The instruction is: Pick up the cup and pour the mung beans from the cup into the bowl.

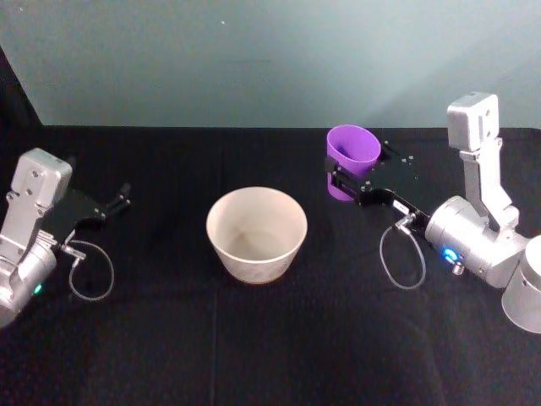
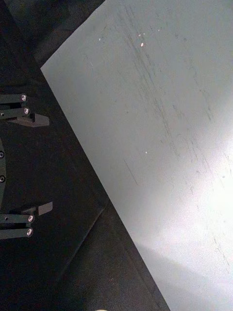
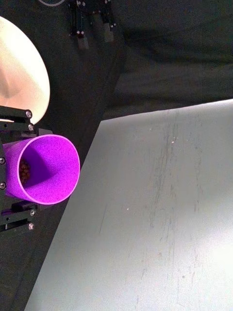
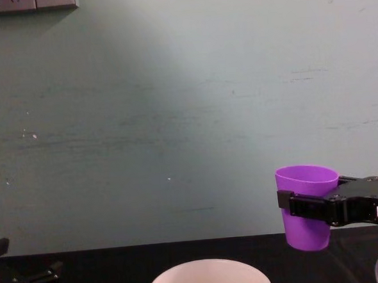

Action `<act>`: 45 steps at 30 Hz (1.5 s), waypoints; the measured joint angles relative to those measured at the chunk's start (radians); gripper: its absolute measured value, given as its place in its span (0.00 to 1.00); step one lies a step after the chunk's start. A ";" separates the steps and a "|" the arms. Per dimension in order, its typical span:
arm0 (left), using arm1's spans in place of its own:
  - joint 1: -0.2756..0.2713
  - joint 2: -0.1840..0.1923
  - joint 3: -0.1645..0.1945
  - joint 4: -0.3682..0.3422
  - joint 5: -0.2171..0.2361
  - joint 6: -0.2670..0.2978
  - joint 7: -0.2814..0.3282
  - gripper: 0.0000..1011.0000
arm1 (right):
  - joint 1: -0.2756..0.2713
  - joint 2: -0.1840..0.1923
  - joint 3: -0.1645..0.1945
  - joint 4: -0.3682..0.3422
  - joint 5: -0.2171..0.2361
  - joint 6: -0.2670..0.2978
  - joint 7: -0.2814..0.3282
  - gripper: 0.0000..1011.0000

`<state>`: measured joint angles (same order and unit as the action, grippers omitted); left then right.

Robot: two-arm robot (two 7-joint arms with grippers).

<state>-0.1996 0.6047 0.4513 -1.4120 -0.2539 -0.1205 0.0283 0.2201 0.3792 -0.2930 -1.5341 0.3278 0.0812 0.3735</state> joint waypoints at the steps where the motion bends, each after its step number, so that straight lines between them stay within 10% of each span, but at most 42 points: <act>1: 0.000 0.000 0.000 0.000 0.000 0.000 0.000 0.99 | 0.000 0.000 0.000 0.000 0.000 0.000 0.000 0.71; 45: 0.000 0.000 0.000 0.000 0.000 0.000 0.000 0.99 | 0.000 0.000 0.000 0.000 0.000 0.000 0.000 0.71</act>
<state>-0.1995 0.6047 0.4514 -1.4120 -0.2539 -0.1205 0.0283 0.2201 0.3792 -0.2930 -1.5341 0.3276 0.0812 0.3735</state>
